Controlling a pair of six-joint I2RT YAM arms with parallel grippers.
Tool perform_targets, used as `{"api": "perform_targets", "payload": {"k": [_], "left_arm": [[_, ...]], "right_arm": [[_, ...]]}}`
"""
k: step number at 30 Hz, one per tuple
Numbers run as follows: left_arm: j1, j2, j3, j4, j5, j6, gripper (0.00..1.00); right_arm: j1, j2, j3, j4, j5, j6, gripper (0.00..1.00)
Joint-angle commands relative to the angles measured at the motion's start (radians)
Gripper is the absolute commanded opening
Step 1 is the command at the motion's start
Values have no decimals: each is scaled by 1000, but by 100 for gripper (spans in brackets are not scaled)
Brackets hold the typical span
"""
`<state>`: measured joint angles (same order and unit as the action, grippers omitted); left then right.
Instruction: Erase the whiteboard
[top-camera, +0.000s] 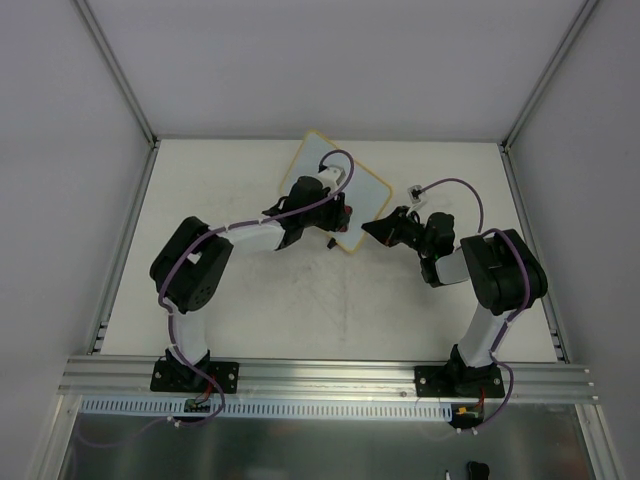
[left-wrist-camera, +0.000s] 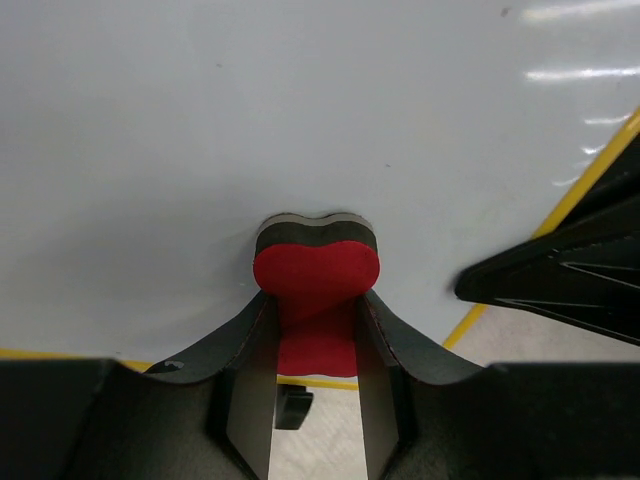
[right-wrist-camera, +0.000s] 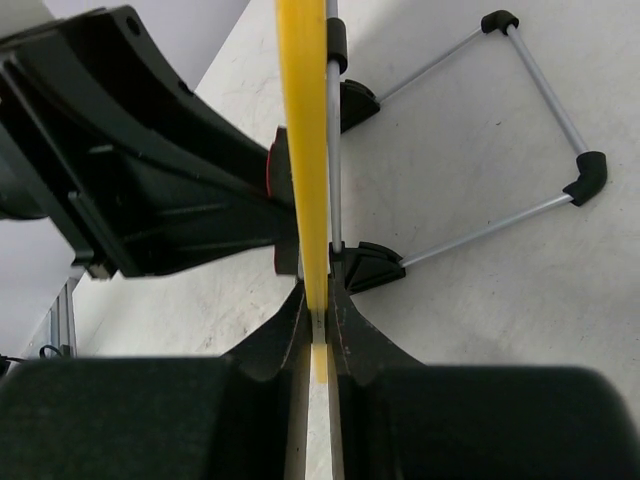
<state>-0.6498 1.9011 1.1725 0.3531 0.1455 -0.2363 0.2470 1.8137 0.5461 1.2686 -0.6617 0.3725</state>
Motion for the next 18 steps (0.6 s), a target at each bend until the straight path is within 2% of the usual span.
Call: {"api": "perform_targets", "payload": {"k": [1,11,14,18], "left_arm": [[-76,19,-31,60,42,-51,0],[-96,0,-20,78,-1,-64,0],[-54,9,15,43,8,-84,0],[79,15,58,4,89,-97,0]], "right_arm": [[20,-8,15,262,-73,22,0],[18,-10,15,262,-75,22,0],[18,-10,14,264,-73,23,0],[20,-10,14,264,-78,23,0]]}}
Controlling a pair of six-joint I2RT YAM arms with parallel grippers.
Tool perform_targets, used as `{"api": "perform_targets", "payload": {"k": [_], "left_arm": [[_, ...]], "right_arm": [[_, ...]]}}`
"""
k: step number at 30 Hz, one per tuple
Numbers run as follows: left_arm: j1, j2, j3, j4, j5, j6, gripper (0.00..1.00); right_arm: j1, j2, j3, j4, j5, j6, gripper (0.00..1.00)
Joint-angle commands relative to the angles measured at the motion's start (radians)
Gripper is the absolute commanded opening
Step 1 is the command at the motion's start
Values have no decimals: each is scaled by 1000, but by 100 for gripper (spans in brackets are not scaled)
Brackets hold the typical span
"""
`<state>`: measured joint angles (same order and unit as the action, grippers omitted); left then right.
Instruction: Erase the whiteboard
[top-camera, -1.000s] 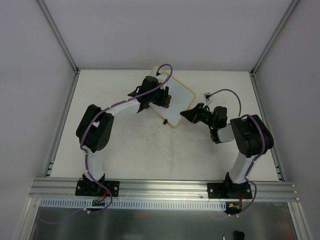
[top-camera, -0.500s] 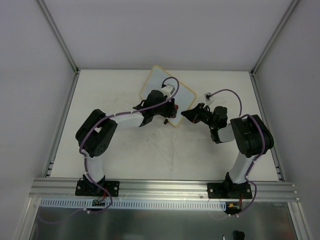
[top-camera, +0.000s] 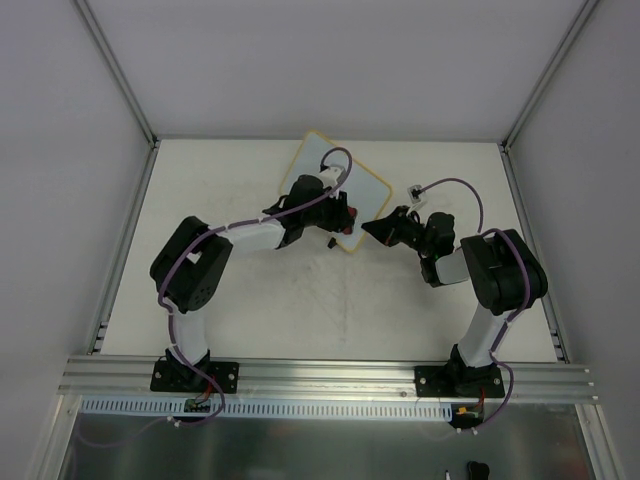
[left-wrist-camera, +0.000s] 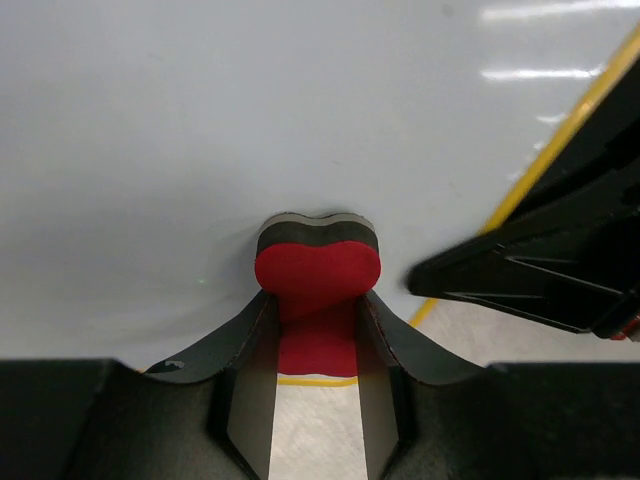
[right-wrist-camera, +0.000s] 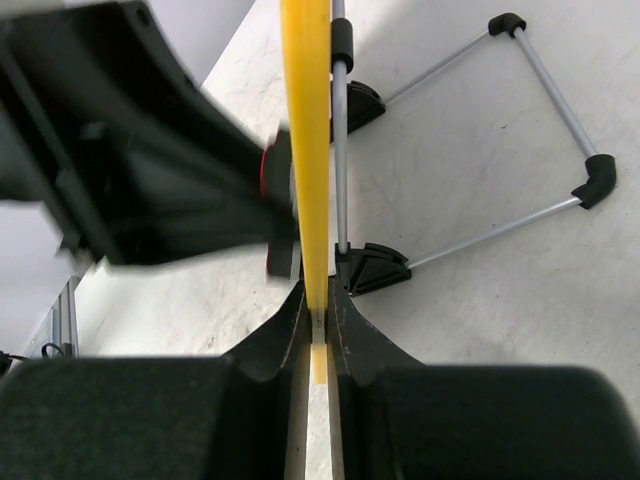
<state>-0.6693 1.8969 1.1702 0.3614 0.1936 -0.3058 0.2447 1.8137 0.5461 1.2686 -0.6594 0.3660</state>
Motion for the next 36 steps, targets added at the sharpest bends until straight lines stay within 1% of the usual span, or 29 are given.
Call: {"api": "perform_targets", "payload": {"k": [1,9,11,14,25,32,36], "left_arm": [[118,19,71,-15,44,-16,0],[260,27,215,-127,17,46,0],[298,37,252,-134,29,45,0],[327,62,304,-137,46,46,0],[330,134,439,-99,9,89,0],[330,131,411,42,-48,112,0],[330,149,425,73,-36,116,0]], "right_arm": [[21,-10,14,264,-80,31,0],[21,-13,12,264,-80,31,0],[22,-13,12,264,-80,30,0],[22,-13,12,264,-82,30,0],[25,-13,9,264,-83,31,0],[25,-10,11,264,-85,34,0],[25,-10,14,264,-86,34,0]]}}
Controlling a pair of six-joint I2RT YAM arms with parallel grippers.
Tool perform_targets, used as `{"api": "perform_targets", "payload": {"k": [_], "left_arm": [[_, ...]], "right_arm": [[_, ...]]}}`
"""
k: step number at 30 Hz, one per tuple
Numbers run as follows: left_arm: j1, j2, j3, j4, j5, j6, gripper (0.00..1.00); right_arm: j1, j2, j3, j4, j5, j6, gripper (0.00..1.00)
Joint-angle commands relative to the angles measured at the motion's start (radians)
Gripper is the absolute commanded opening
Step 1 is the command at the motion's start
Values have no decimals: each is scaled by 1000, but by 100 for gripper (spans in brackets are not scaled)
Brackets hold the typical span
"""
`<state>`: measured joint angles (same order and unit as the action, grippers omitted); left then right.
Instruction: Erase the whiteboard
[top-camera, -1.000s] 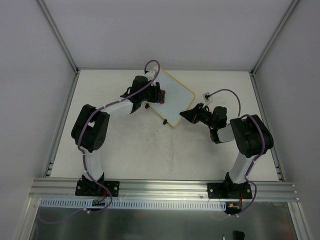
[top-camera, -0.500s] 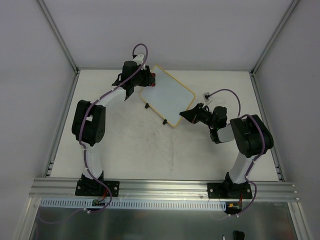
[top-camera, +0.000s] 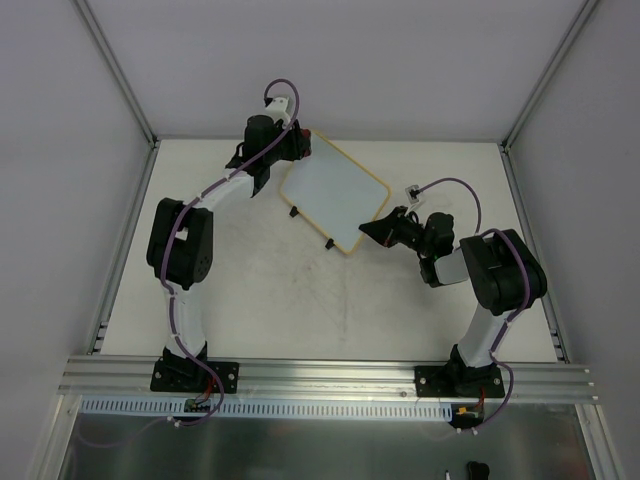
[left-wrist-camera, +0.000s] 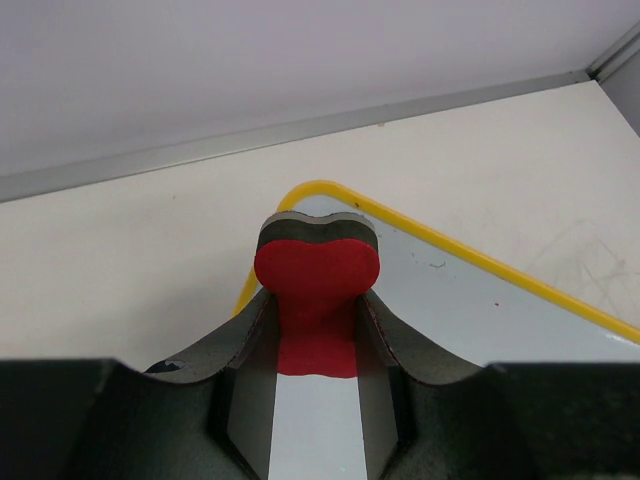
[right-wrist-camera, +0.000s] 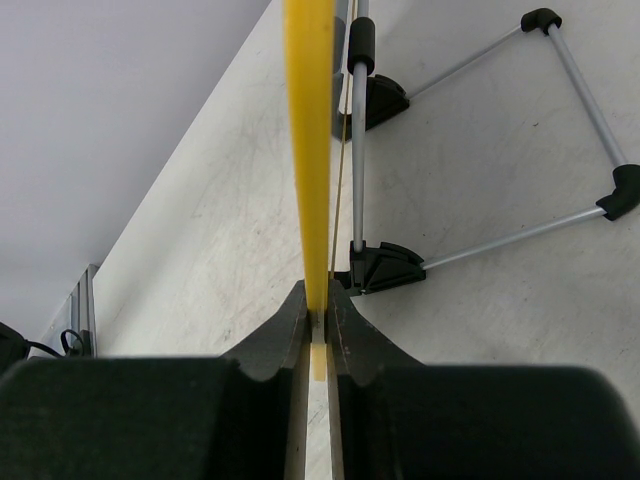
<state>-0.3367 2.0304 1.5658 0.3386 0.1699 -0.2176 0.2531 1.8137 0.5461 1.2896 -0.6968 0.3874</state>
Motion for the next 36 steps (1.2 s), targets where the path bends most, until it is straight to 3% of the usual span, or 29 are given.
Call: {"api": "perform_targets", "payload": {"k": [1,14,33,36], "left_arm": [[-1,20,33,103,-6,27,0],[-1,79,28,172,51,9,0],[-18,-82,-246,188,69,-22,0],[-16,-67,-227,203,57,-23,0]], "right_arm": [[17,-8,14,243,-47,11,0],[18,-4,14,243,-52,13,0],[20,-4,20,243,-52,19,0],[23,-1,25,243,-53,21,0]]}}
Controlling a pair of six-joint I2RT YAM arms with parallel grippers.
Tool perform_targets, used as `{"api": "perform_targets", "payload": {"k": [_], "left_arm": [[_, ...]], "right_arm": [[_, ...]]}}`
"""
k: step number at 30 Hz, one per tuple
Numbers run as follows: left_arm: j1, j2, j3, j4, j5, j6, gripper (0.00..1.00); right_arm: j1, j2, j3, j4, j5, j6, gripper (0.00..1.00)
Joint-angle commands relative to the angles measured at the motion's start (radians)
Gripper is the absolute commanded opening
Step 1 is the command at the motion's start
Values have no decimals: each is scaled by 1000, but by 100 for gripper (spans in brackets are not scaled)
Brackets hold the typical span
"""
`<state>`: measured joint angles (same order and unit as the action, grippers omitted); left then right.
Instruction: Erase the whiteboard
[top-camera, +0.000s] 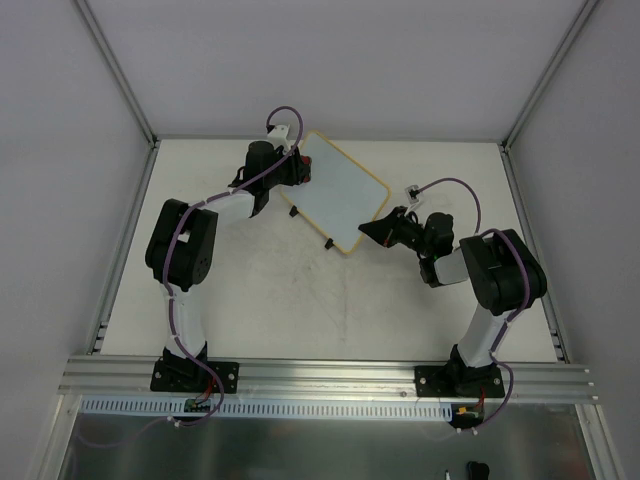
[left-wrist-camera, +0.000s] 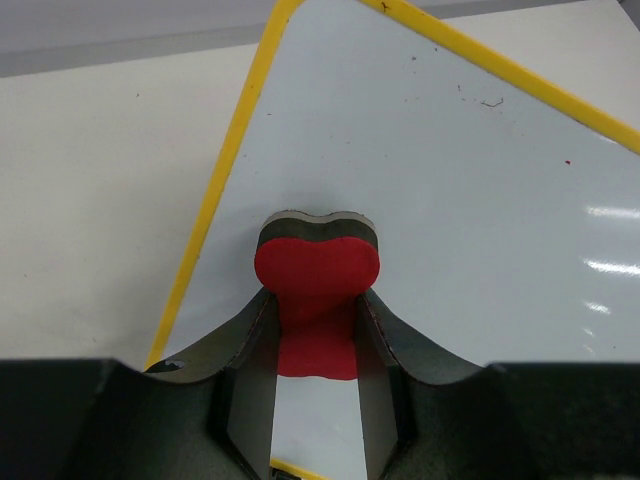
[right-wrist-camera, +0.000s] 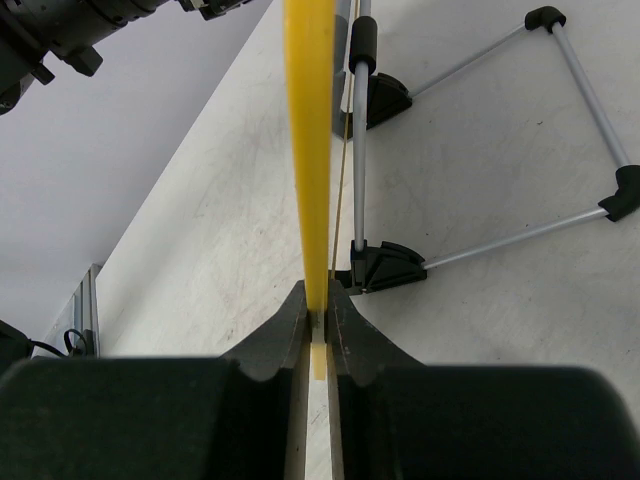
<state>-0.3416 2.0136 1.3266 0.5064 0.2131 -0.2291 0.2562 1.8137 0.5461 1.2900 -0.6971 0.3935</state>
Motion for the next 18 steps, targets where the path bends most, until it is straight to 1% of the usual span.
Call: {"api": "perform_targets", "payload": {"k": [1,11,15,18], "left_arm": [[-10,-43,26,31,20,-10,0],[-10,82,250,-12,-6,-3,0],[-10,116,307,-28,-8,-1,0],[-10,120,318,-49,-4,7,0]], "right_arm": [[21,2,25,242,-53,16,0],[23,-4,18,242,-53,13,0],[21,-4,20,242,-53,11,0],[21,-5,18,242,-53,13,0]]}}
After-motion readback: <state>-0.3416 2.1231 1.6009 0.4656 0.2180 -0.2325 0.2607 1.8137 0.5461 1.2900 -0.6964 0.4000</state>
